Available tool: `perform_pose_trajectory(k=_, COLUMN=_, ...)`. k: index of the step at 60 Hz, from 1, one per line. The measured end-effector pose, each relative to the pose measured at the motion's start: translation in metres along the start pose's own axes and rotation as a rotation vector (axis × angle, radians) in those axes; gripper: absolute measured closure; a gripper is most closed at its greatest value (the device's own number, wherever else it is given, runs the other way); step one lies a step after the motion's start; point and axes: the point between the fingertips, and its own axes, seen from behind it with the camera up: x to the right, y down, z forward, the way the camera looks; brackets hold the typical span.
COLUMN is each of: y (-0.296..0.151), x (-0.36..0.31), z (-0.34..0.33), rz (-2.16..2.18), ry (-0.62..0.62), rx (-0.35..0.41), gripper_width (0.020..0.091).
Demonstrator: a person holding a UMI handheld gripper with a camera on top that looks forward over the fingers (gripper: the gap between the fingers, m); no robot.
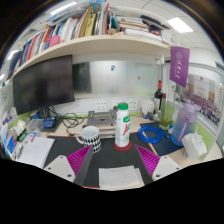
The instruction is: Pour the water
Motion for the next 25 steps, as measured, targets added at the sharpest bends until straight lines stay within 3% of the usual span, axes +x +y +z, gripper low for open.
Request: perform_pose_trajectory(k=25, y=-0.015, x=-0.019, z=-0.059, rz=0.006, ry=0.038, rx=0.004, gripper_width=0.0284)
